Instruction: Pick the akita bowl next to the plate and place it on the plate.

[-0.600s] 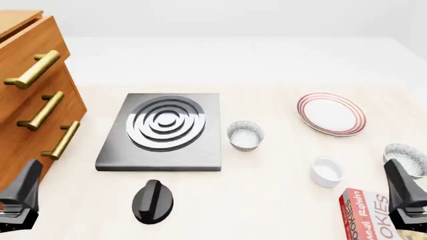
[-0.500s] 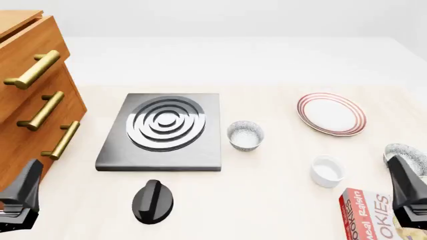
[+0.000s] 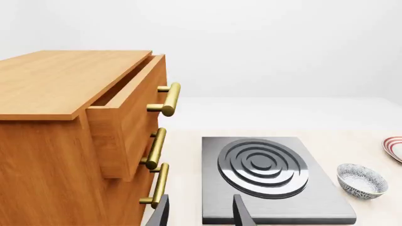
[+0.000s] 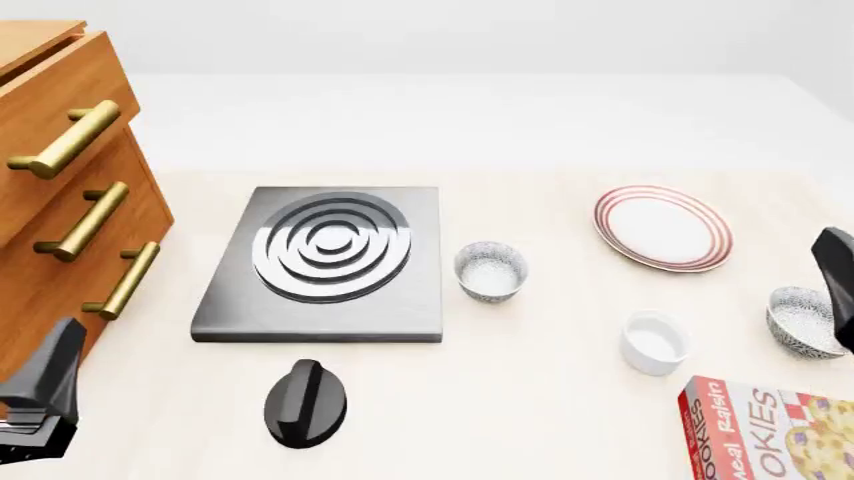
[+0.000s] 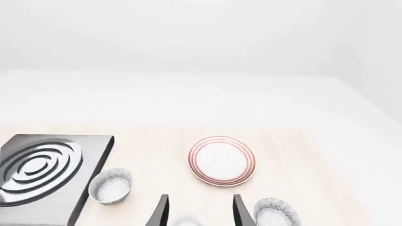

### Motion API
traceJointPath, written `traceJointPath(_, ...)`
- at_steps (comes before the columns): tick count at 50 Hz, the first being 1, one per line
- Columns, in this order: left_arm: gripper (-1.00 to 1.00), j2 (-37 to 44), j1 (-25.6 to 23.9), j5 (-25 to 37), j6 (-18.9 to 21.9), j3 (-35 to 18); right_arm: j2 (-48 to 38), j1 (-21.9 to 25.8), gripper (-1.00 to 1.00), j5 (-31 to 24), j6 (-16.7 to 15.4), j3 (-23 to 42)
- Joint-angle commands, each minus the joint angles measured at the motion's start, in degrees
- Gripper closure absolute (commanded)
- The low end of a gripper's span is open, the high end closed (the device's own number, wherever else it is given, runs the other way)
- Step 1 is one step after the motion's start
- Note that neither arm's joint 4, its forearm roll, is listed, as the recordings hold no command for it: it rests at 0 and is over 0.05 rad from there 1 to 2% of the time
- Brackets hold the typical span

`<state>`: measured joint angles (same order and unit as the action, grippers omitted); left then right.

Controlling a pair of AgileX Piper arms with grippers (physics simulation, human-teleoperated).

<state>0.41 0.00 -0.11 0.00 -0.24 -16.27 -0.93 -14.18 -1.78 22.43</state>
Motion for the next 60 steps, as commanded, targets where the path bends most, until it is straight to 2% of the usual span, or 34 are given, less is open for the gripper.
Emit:
traceJointPath(1,-1.00,0.01,0.01,0.00,0.01,-0.01,-9.87,-1.78,-1.00,-4.54,-0.38,7.83)
traceJointPath(3,-1.00,0.02,0.01,0.00,-0.01,-0.01,-11.23,-1.70,-1.00,-5.79,1.09,8.91)
traceJointPath(6,-1.00,0.00,0.01,-0.01,0.00,-0.01,-14.10,-2.74,-1.00,-6.51,-2.01,10.05)
traceJointPath(8,-1.00,0.02,0.00,0.00,0.00,-0.01,-15.95,-3.15,-1.00,-7.40,-1.63,10.49)
traceJointPath(14,-1.00,0.01,0.00,0.00,0.01,-0.01,-17.56,-6.09,-1.00,-9.77,-5.03,13.57)
traceJointPath(17,-1.00,0.01,0.00,-0.01,-0.02,-0.01,-18.02,-6.90,-1.00,-11.56,-4.66,15.32)
traceJointPath(20,-1.00,0.01,0.01,0.00,0.00,-0.01,-17.73,-7.38,-1.00,-10.79,-5.02,13.47)
traceJointPath(27,-1.00,0.01,0.00,0.00,0.00,-0.01,-17.86,-9.23,-1.00,-14.25,-5.72,16.57)
traceJointPath(31,-1.00,0.01,0.00,0.00,0.02,-0.01,-17.82,-10.20,-1.00,-13.00,-5.65,14.79)
traceJointPath(33,-1.00,0.01,0.01,0.00,0.00,-0.01,-18.57,-10.86,-1.00,-14.92,-5.60,17.20)
traceJointPath(48,-1.00,0.02,0.00,0.00,-0.01,-0.01,-20.11,-14.63,-1.00,-12.69,-6.99,15.16)
traceJointPath(59,-1.00,0.02,0.00,0.00,-0.01,-0.01,-23.38,-14.20,-1.00,-9.89,-7.19,14.54)
traceJointPath(60,-1.00,0.01,0.01,0.00,0.00,-0.01,-23.85,-14.04,-1.00,-8.13,-7.32,13.01)
